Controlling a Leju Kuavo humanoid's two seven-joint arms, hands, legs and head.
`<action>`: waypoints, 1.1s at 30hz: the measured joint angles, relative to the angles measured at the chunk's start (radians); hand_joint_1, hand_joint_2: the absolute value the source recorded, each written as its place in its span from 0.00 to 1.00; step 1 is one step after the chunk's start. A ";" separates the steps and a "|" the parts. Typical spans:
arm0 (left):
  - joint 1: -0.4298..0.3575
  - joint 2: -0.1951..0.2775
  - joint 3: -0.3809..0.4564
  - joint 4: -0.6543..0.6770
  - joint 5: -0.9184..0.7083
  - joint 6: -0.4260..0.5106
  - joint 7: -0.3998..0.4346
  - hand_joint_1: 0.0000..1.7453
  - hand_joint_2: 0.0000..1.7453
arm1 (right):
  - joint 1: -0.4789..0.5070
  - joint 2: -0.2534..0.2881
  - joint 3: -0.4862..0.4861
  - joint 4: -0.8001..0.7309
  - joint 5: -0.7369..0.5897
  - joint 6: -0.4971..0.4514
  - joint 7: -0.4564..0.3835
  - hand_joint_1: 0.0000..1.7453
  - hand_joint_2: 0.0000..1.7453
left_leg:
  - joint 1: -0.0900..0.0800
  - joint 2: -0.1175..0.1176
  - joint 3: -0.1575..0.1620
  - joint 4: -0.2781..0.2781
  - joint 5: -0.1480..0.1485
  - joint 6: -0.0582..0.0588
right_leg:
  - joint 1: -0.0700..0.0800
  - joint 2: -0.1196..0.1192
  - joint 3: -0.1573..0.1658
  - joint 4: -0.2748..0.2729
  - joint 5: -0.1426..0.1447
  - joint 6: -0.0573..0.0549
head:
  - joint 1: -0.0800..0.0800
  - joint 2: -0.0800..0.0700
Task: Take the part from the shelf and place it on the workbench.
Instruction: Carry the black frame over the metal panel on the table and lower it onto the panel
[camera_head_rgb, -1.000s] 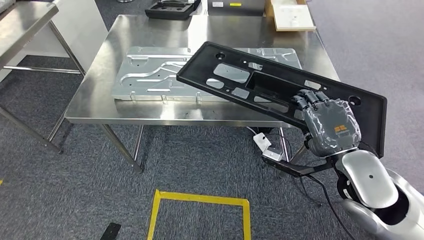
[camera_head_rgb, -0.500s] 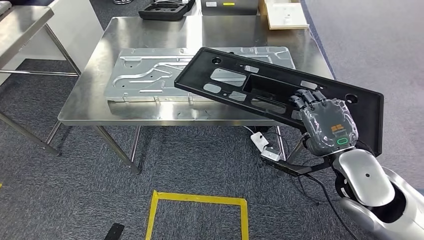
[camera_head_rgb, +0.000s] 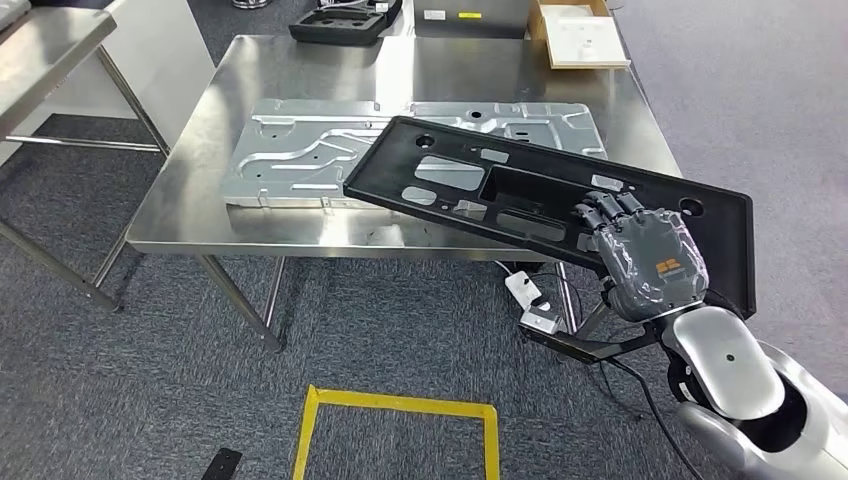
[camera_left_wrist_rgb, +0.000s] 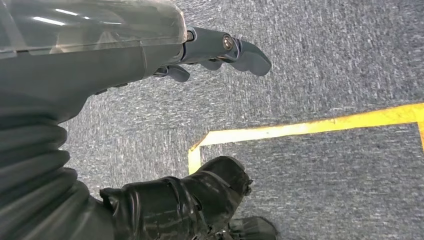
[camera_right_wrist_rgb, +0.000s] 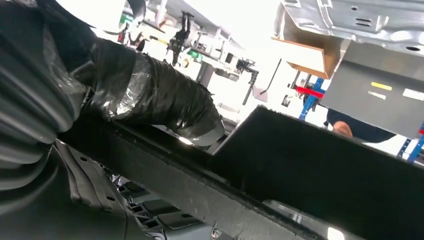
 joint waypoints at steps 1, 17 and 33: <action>0.000 0.000 0.000 0.000 0.001 0.000 -0.001 0.00 1.00 | 0.001 0.000 0.000 0.000 0.000 -0.001 0.000 1.00 1.00 | -0.002 0.000 0.000 0.001 -0.005 -0.005 | 0.002 0.000 0.012 -0.020 -0.004 -0.005 | -0.001 0.000; 0.023 0.002 -0.001 0.000 0.017 -0.002 -0.015 0.00 1.00 | 0.025 0.002 -0.004 -0.002 0.002 0.006 0.000 1.00 1.00 | -0.013 0.004 -0.091 0.009 0.087 -0.004 | 0.009 0.008 0.163 -0.053 -0.115 -0.027 | -0.005 0.000; 0.029 0.004 -0.013 0.000 0.047 0.013 -0.022 0.00 1.00 | 0.066 0.005 -0.020 0.004 -0.009 0.060 0.026 1.00 1.00 | -0.001 -0.009 0.101 -0.021 -0.058 -0.023 | -0.006 -0.008 -0.034 -0.020 0.044 -0.010 | -0.001 0.000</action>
